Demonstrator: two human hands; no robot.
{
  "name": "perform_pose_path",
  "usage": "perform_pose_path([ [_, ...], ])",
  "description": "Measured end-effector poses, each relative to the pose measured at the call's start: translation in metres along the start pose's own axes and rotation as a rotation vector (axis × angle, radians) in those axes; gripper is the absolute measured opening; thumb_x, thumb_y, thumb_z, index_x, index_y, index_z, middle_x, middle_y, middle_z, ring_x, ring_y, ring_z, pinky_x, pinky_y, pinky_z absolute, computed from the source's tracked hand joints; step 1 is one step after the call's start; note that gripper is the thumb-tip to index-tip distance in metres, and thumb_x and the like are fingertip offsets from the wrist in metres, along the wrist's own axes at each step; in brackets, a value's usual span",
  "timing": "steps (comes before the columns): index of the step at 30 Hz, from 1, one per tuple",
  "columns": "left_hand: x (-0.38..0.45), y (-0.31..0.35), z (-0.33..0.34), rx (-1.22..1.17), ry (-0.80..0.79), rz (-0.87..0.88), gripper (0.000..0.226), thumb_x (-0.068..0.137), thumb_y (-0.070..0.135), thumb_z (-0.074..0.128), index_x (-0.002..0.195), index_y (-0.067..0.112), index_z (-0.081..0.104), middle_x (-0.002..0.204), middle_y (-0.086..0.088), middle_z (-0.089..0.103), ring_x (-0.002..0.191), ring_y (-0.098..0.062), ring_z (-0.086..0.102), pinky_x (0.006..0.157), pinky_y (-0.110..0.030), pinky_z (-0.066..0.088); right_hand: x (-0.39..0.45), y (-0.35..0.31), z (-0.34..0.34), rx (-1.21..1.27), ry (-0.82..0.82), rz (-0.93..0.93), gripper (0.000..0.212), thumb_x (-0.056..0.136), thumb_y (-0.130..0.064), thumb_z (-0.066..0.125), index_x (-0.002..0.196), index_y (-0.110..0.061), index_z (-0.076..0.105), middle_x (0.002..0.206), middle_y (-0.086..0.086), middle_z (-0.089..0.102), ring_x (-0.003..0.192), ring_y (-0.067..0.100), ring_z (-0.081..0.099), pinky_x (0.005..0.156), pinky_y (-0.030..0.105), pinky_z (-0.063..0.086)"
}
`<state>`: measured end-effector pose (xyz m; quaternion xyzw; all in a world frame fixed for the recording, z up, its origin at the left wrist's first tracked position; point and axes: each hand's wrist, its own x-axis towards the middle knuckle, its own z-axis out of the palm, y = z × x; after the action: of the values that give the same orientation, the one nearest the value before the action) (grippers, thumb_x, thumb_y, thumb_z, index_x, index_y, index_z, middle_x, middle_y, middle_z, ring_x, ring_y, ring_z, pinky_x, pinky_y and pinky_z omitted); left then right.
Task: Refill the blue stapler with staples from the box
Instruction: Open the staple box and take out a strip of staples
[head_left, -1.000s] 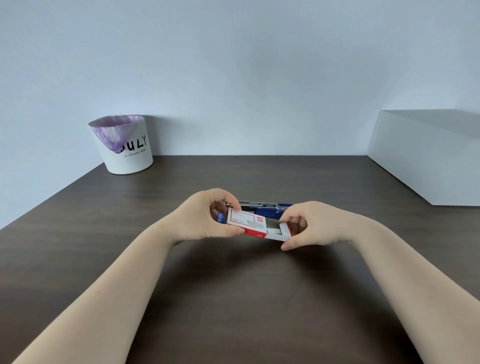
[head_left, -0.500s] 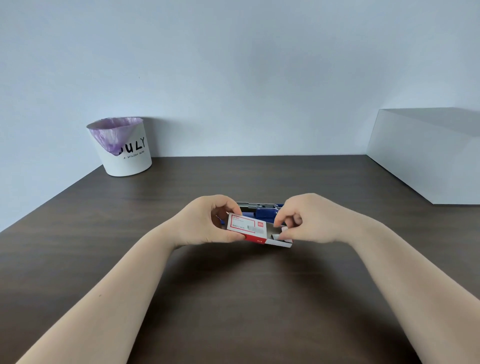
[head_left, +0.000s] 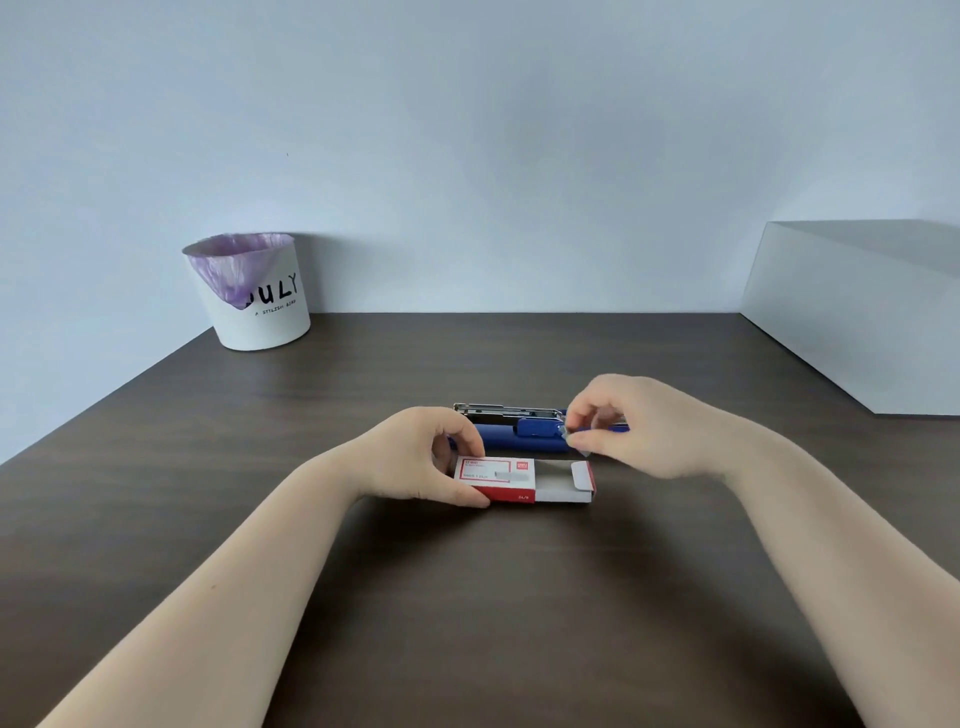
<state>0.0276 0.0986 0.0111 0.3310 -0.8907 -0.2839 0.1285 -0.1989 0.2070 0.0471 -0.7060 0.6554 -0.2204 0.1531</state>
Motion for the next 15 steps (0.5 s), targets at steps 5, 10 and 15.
perform_pose_path([
  [5, 0.0011, -0.0001, -0.0008, -0.005, -0.021, 0.005, 0.042, 0.059, 0.036, 0.087, 0.093, 0.024, 0.063, 0.08, -0.003, 0.067, 0.058, -0.006, 0.053, 0.057, -0.018, 0.046, -0.0035, 0.0079, -0.003, 0.074, -0.171, 0.18, 0.004, 0.087, -0.023, 0.06, 0.087, -0.02, 0.062, 0.088, 0.003, 0.069, 0.077, 0.02, 0.07, 0.068, 0.036, 0.062],
  [10, 0.0021, 0.0, 0.0009, -0.016, -0.017, 0.022, 0.045, 0.059, 0.037, 0.087, 0.094, 0.024, 0.063, 0.085, -0.003, 0.068, 0.063, -0.007, 0.056, 0.063, -0.024, 0.051, -0.0021, 0.007, -0.0002, 0.237, -0.198, 0.179, 0.004, 0.089, -0.014, 0.059, 0.09, -0.011, 0.06, 0.088, 0.009, 0.074, 0.078, 0.016, 0.071, 0.077, 0.037, 0.061],
  [15, 0.0022, 0.0033, 0.0041, -0.014, -0.01, 0.035, 0.045, 0.059, 0.035, 0.087, 0.096, 0.023, 0.064, 0.085, 0.002, 0.066, 0.064, -0.005, 0.057, 0.064, -0.02, 0.051, -0.0005, 0.0047, 0.0058, 0.16, -0.199, 0.097, 0.007, 0.088, -0.023, 0.061, 0.092, -0.017, 0.061, 0.078, -0.008, 0.074, 0.076, 0.008, 0.072, 0.084, 0.026, 0.054],
])
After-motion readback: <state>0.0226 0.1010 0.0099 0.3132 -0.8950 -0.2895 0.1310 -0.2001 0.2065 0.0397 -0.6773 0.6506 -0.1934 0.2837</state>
